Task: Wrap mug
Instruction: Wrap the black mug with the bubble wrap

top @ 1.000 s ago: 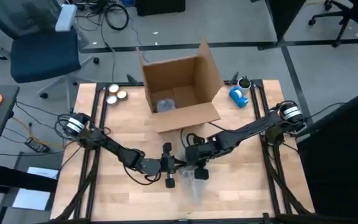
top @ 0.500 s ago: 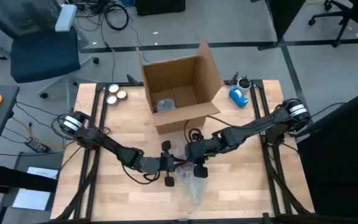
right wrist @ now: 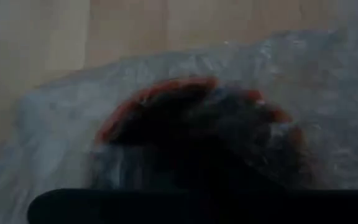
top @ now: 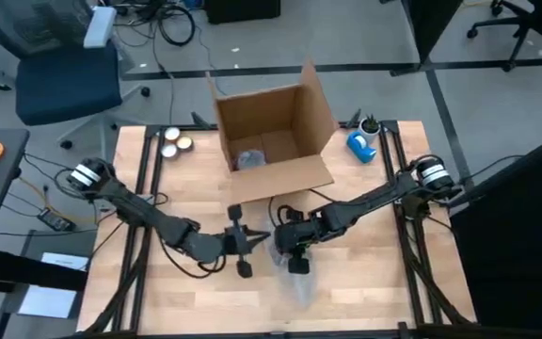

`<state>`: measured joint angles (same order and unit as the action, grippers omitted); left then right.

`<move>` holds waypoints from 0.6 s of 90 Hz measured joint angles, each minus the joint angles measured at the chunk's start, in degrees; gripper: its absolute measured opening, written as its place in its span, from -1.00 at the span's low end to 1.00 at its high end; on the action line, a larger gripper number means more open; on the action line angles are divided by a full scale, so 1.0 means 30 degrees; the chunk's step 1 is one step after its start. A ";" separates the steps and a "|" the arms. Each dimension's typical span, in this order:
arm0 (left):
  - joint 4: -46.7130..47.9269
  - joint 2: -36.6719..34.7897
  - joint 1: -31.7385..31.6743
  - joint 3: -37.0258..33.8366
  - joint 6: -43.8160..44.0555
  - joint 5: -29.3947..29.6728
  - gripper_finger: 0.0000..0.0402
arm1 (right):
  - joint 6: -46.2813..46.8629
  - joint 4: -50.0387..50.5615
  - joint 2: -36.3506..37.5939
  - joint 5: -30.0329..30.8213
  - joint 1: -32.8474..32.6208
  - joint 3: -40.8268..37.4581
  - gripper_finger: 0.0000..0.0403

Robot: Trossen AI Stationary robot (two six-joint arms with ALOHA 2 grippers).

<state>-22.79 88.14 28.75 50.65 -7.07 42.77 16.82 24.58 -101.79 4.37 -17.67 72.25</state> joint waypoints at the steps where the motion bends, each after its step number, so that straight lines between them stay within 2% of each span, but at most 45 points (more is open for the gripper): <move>1: -0.0115 0.0091 -0.0019 0.0005 0.0010 0.0019 -1.00 | 0.0000 0.0102 0.0080 0.0034 -0.0012 0.0058 -1.00; 17: -0.1365 0.1630 -0.0318 0.0014 0.0007 -0.1231 -1.00 | -0.0391 0.1759 0.1551 0.2278 -0.0807 0.0930 -1.00; 31: -0.1847 0.2333 -0.0553 0.0040 0.0960 -0.1521 -1.00 | -0.1817 0.1688 0.2758 0.4251 -0.2278 0.0998 -1.00; 43: -0.0172 0.2402 -0.0845 0.0330 0.2062 -0.1564 -1.00 | -0.2100 0.0803 0.2696 0.4269 -0.3957 0.0998 -1.00; 54: 0.2881 0.2395 -0.0984 0.1544 0.2874 -0.2413 -1.00 | -0.1340 -0.0140 0.1685 0.3614 -0.5431 0.1015 -0.99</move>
<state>-14.15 95.32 25.80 55.29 1.55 35.53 12.80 24.16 -96.73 15.21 -33.96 75.29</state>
